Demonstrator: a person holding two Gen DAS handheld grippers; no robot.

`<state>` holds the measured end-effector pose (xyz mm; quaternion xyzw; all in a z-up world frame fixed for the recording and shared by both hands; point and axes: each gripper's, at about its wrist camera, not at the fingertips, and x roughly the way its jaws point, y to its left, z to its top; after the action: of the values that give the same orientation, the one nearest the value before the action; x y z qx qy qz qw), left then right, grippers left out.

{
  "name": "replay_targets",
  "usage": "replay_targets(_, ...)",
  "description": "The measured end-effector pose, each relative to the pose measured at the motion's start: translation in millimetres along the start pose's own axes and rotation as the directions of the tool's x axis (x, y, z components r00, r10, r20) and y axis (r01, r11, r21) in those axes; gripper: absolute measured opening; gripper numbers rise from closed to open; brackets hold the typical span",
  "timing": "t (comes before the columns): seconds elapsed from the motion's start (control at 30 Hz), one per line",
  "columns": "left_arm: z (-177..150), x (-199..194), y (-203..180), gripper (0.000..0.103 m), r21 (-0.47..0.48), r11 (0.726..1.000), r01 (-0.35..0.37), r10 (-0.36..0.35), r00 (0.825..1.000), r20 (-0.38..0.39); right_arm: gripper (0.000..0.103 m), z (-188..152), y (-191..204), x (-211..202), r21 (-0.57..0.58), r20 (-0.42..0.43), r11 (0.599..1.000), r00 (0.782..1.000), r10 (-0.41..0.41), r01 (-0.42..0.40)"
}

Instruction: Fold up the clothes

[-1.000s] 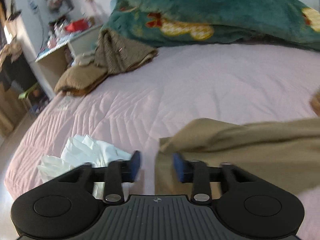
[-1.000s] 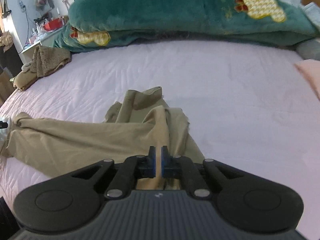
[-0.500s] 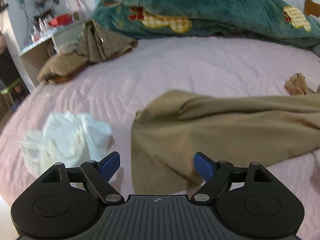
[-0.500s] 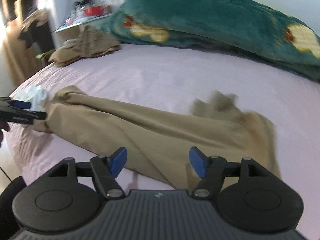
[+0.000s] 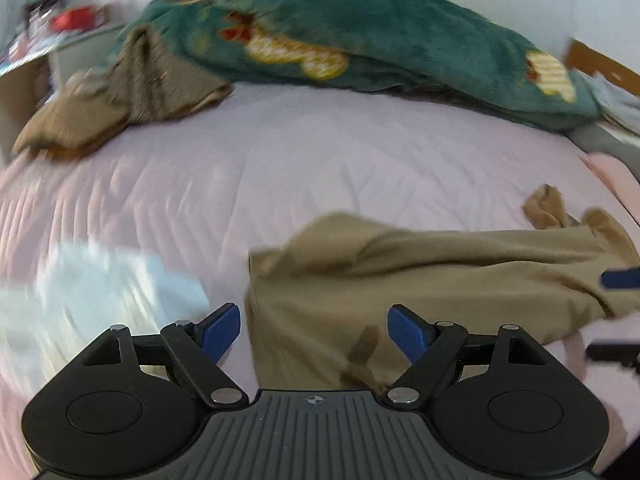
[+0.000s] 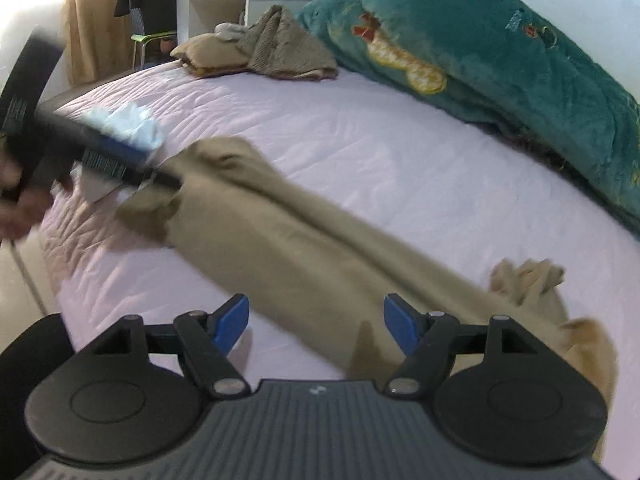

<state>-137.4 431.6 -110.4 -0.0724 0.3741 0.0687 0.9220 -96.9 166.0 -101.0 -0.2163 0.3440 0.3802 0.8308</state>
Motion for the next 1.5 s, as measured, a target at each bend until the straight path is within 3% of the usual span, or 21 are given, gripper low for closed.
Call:
replay_targets(0.13, 28.1, -5.9, 19.5, 0.082, 0.026, 0.995, 0.099, -0.099, 0.995, -0.024, 0.075, 3.3, 41.5, 4.7, -0.08, 0.068, 0.997, 0.998, -0.008, 0.013)
replay_targets(0.23, 40.1, 10.9, 22.0, 0.082, 0.16, 0.975, 0.157, -0.15, 0.987, -0.057, 0.075, 8.8, 76.3, 15.1, -0.164, 0.127, 0.986, 0.992, 0.017, 0.004)
replay_targets(0.37, 40.7, 58.8, 25.3, 0.079, 0.242, 0.963, 0.122, -0.079, 0.98, -0.18, 0.075, 21.0, 118.9, 32.8, -0.273, 0.169, 0.962, 0.984, 0.053, -0.005)
replay_targets(0.47, 39.4, 64.7, 22.3, 0.079, 0.233, 0.97, 0.072, -0.033, 0.985, -0.167, 0.075, 30.8, 134.9, 49.8, -0.303, 0.136, 0.953, 0.99, 0.038, 0.005)
replay_targets(0.73, 37.0, 80.5, 24.6, 0.079, 0.185, 0.981, 0.065, -0.027, 0.979, -0.203, 0.075, 48.5, 144.9, 91.5, -0.378, 0.024, 0.925, 0.999, 0.03, -0.019)
replay_targets(0.87, 32.9, 87.8, 26.1, 0.076, 0.172, 0.983, 0.069, -0.033, 0.979, -0.204, 0.075, 50.5, 140.7, 105.6, -0.354, -0.017, 0.932, 0.997, 0.07, -0.071)
replay_targets(0.9, 32.0, 89.5, 25.2, 0.069, 0.171, 0.982, 0.077, -0.041, 0.978, -0.204, 0.073, 51.5, 138.8, 107.5, -0.341, -0.027, 0.936, 0.996, 0.082, -0.087)
replay_targets(0.93, 31.2, 91.0, 24.0, 0.052, 0.169, 0.981, 0.094, -0.058, 0.977, -0.206, 0.072, 52.2, 137.2, 108.4, -0.335, -0.035, 0.937, 0.995, 0.096, -0.102)
replay_targets(0.97, 30.9, 91.5, 22.2, 0.044, 0.17, 0.98, 0.105, -0.069, 0.977, -0.204, 0.068, 52.3, 135.2, 108.7, -0.33, -0.039, 0.937, 0.993, 0.111, -0.117)
replay_targets(1.03, 31.8, 90.8, 18.6, 0.021, 0.175, 0.977, 0.118, -0.083, 0.977, -0.195, 0.056, 53.2, 128.6, 107.5, -0.295, -0.048, 0.941, 0.986, 0.16, -0.167)
replay_targets(1.17, 34.5, 88.3, 26.5, 0.016, 0.119, 0.982, 0.149, -0.124, 0.973, -0.196, 0.035, 57.0, 114.8, 101.8, -0.234, -0.043, 0.95, 0.979, 0.2, -0.204)
replay_targets(1.23, 35.8, 84.7, 26.4, 0.015, 0.114, 0.982, 0.152, -0.128, 0.973, -0.192, 0.029, 58.9, 110.9, 97.5, -0.23, -0.041, 0.951, 0.978, 0.205, -0.209)
replay_targets(1.37, 36.9, 82.8, 24.2, 0.013, 0.104, 0.984, 0.146, -0.125, 0.974, -0.187, 0.008, 58.1, 108.9, 91.6, -0.25, -0.013, 0.948, 0.98, 0.199, -0.196)
replay_targets(1.5, 38.9, 75.8, 22.6, 0.012, 0.104, 0.985, 0.138, -0.119, 0.978, -0.172, 0.003, 57.8, 101.0, 86.5, -0.236, 0.016, 0.952, 0.979, 0.203, -0.194)
